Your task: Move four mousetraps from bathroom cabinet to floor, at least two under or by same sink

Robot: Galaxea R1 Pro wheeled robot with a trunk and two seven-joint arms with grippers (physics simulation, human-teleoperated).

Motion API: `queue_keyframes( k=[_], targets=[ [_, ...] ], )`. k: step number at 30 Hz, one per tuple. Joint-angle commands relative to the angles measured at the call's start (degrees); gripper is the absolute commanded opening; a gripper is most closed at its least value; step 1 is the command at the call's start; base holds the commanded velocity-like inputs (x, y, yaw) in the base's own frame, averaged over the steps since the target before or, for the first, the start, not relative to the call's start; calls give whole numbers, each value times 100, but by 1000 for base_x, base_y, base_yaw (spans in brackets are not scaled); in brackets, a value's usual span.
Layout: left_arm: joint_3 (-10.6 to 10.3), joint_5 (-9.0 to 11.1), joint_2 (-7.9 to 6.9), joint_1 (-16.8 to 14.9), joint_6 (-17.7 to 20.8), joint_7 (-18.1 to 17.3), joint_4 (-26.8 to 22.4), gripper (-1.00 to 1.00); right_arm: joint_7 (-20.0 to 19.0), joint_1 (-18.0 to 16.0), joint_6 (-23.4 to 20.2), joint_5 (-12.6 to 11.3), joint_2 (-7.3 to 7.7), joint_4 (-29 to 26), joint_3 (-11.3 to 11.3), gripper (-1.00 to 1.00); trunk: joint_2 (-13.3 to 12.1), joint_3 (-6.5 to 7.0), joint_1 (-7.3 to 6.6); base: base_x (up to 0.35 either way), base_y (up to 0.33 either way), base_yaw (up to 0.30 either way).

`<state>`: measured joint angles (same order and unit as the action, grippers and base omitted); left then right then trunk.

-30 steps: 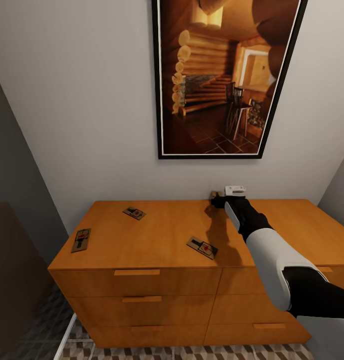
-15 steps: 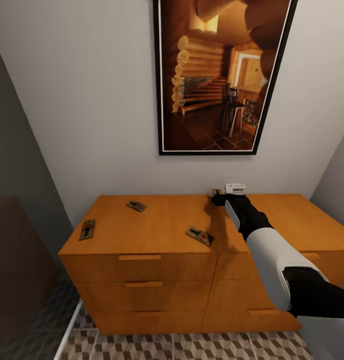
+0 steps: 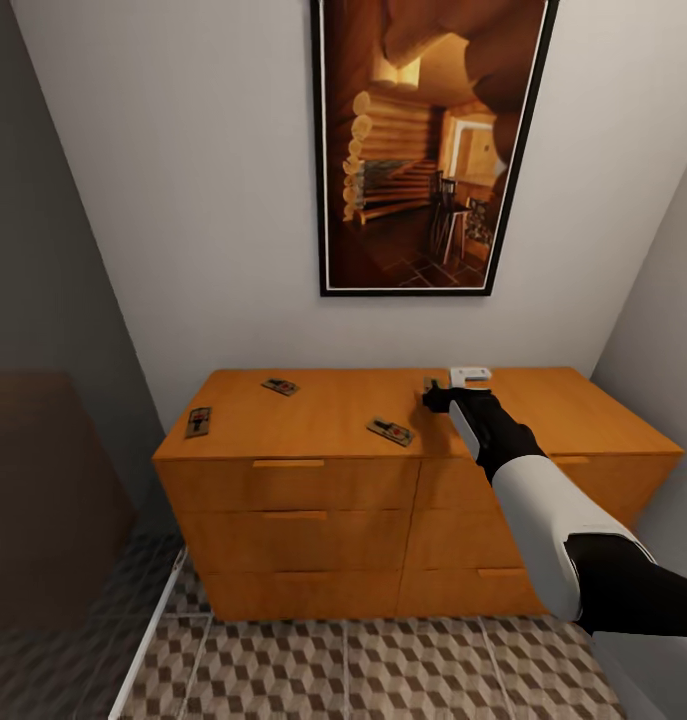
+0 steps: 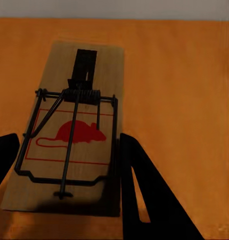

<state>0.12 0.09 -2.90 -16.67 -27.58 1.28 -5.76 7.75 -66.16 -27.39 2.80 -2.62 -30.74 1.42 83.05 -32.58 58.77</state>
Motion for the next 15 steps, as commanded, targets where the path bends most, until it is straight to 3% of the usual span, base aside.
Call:
queue_keyframes(
  k=[1, 15],
  targets=[
    [-3, 0, 0, -3, -19, 13, 5, 100, -2, -3, -30, 18, -4, -6, 16, -100, 3, -6, -4, -337, 0, 0],
    [-3, 0, 0, -3, -19, 13, 5, 100, -2, -3, -23, 19, -2, 47, 11, -100, 3, -6, -4, -337, 0, 0]
  ],
)
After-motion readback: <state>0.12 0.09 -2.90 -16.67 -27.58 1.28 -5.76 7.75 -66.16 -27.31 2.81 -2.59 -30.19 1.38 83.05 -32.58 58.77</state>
